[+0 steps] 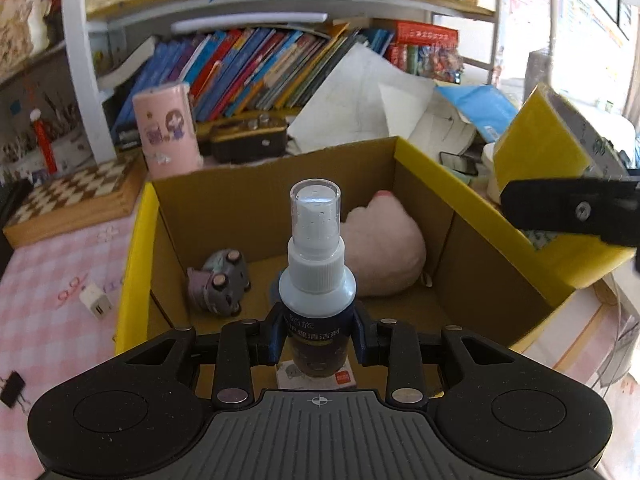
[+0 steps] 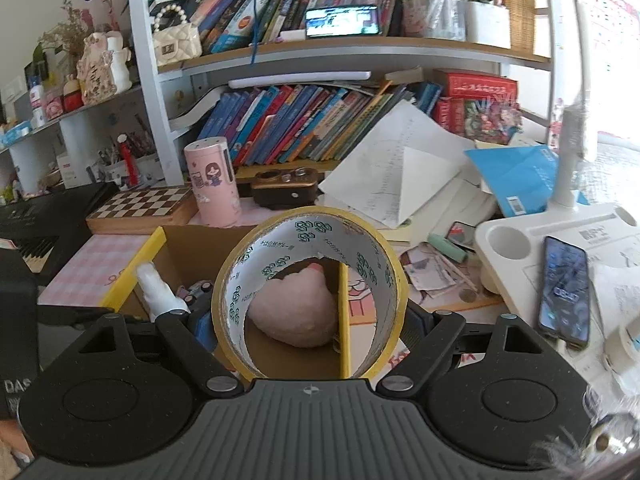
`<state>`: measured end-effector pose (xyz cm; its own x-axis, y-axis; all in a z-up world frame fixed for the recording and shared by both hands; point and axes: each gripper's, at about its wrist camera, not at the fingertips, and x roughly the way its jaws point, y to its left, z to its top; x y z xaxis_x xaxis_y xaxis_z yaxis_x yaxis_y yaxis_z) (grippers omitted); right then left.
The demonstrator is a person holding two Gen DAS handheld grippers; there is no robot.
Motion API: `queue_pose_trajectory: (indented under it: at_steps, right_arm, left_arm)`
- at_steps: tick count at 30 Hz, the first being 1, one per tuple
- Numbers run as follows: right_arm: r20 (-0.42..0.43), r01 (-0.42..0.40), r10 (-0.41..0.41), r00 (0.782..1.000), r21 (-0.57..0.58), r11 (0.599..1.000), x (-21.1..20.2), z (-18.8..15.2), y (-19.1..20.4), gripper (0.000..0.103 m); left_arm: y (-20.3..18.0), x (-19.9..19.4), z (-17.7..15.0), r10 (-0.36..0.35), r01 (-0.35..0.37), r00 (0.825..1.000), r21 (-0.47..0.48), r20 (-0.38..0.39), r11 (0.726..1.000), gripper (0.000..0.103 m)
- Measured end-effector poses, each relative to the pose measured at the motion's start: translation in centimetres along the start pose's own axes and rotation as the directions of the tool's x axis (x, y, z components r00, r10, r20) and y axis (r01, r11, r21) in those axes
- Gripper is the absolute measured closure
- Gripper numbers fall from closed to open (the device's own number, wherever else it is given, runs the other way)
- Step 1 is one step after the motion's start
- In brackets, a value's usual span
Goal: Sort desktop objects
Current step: 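Release the tape roll into the yellow box while the left tool drops the spray bottle in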
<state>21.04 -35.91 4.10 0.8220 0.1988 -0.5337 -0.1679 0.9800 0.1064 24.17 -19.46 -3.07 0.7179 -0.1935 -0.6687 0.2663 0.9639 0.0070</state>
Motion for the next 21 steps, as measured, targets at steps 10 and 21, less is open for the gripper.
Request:
queue_pose_trajectory:
  at_steps: [10, 21]
  right_arm:
    - [-0.088, -0.065, 0.057, 0.995, -0.084, 0.994, 4.7, 0.0, 0.9, 0.021]
    - [-0.121, -0.139, 0.119, 0.985, -0.172, 0.975, 7.9, 0.9, 2.6, 0.021]
  left_arm:
    - [0.6, 0.5, -0.1, 0.04, -0.04, 0.999, -0.024, -0.011, 0.999, 0.07]
    - [1.3, -4.7, -0.1, 0.158, -0.159, 0.977, -0.001, 0.144, 0.987, 0.045]
